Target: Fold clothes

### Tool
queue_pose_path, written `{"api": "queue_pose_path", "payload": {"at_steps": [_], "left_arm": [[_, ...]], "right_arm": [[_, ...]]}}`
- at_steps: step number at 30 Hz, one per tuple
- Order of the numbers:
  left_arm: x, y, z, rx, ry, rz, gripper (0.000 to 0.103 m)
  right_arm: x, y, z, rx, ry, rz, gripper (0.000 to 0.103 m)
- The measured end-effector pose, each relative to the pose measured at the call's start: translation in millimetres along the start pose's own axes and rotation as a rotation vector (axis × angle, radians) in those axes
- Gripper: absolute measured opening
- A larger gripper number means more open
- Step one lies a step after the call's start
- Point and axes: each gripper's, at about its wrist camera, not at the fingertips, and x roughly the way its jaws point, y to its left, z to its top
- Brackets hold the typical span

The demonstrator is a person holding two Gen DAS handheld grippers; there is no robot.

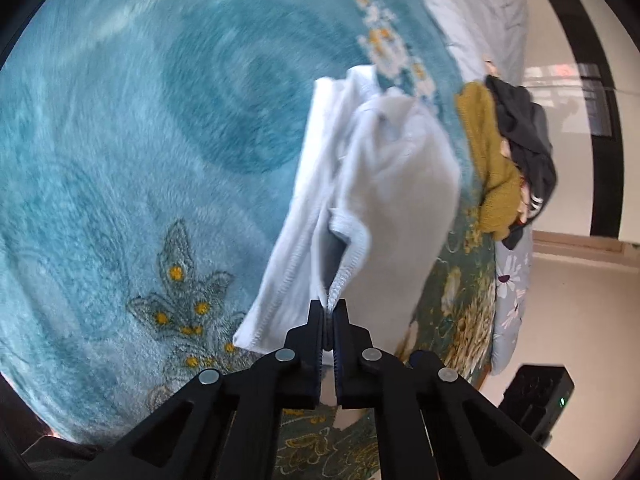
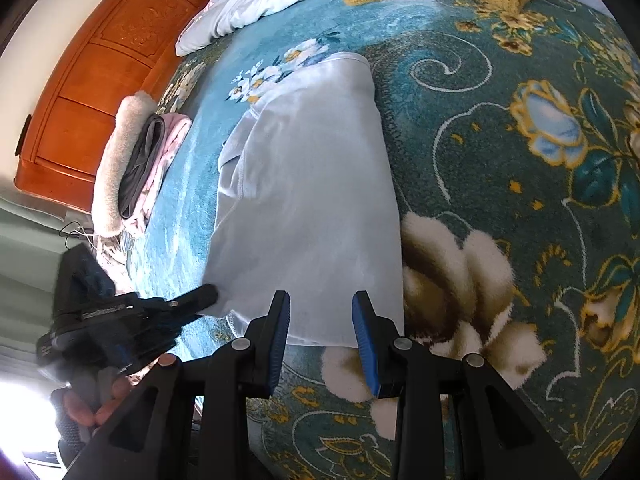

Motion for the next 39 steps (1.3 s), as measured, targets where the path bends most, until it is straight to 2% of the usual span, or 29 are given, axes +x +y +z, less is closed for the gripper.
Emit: {"api": "queue_pose_path", "payload": {"at_steps": [2,5,9,10,12,14,18,19,22,24,26,28,29,31,32,33,39], "left_arm": [[-8,-7,-7,0.038,-0.004,0.014,0.004],[1,3,-9,-0.001,0.045,0.076,0.004],[8,9,-5,-0.033,0.06,0.114,0.005],[9,11,-4,-0.041,0.064,0.123,0.005],[13,14,-3,-0.057,0.072,0.141,0.005],[16,18,-1,-0.072,0.079,0.16,0.005],[23,25,3,-0.104,0.095,0.197,0.007],[20,26,3,-0.114,0.085,0.185,0.007],[-1,28,5,-0.154,0.008,0.08,0.008],[-12,33,7,-0.184,-0.043,0.03,0.007],[-17,39,10,-0.217,-0.069,0.012,0.007],[-16,45,11,-0.256,-0.064,-0.013,0.007],[-15,45,11,-0.266,-0.06,-0.018,0.007],[-11,43,9,-0.272,-0.06,-0.018,0.007],[-10,43,8,-0.275,-0.059,-0.019,0.007],[-8,42,7,-0.278,-0.059,-0.019,0.007],[-7,46,12,-0.283,-0.068,-0.03,0.007]], "right_arm": [[-1,0,-1,-0.01,-0.001,-0.003,0.033],[3,-2,-3,-0.012,0.015,-0.023,0.033],[6,-1,-5,-0.01,0.021,-0.023,0.034],[6,0,-5,-0.015,0.022,-0.027,0.036],[4,-3,-4,-0.014,0.019,-0.029,0.05],[0,-10,-4,-0.003,0.007,-0.024,0.056],[-2,-38,-7,0.072,0.011,-0.016,0.058],[-1,-45,-9,0.092,0.015,-0.004,0.058],[6,-54,-13,0.138,0.023,0.026,0.058],[13,-60,-16,0.188,0.033,0.081,0.058],[20,-68,-18,0.246,0.033,0.152,0.058],[25,-77,-21,0.304,0.015,0.221,0.058],[26,-83,-23,0.345,0.003,0.253,0.055],[26,-95,-28,0.402,-0.003,0.279,0.04],[27,-98,-29,0.409,0.0,0.267,0.023],[28,-100,-30,0.414,0.004,0.252,0.014],[19,-91,-21,0.384,-0.002,0.245,0.005]]}}
